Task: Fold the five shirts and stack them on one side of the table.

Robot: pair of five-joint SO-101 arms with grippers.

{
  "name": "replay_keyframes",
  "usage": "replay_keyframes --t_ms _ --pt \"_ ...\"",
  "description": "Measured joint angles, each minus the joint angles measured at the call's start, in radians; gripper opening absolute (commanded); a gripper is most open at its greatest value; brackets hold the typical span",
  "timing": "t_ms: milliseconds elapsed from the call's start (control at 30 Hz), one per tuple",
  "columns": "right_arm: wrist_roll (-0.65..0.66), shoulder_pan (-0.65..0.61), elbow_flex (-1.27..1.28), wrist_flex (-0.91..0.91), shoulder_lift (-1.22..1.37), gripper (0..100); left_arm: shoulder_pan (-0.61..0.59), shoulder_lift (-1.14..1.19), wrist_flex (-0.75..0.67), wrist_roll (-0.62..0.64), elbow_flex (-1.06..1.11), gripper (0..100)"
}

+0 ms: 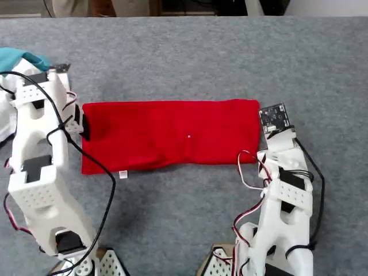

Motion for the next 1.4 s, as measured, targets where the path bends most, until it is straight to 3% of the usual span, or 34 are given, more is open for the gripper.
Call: replay_keyframes --t_ms 400,867,1033,1200,1400 --pt "0.0 -0.009 0.005 0.0 0.0 0.5 0.0 -0.015 0.071 0.031 -0.064 20" --pt "0.0 -0.009 0.005 0.0 0.0 0.5 0.057 0.184 -0.041 0.186 -0.066 19" --pt "0.0 -0.009 0.005 0.0 0.0 0.5 0.035 0.264 -0.035 0.293 -0.132 10" --pt "0.0 -0.009 0.005 0.0 0.0 0.5 0.063 0.316 0.02 0.276 -0.218 2" --pt "-0.044 -0.009 0.005 -0.003 -0.003 0.2 0.086 0.39 0.109 0.241 -0.333 2"
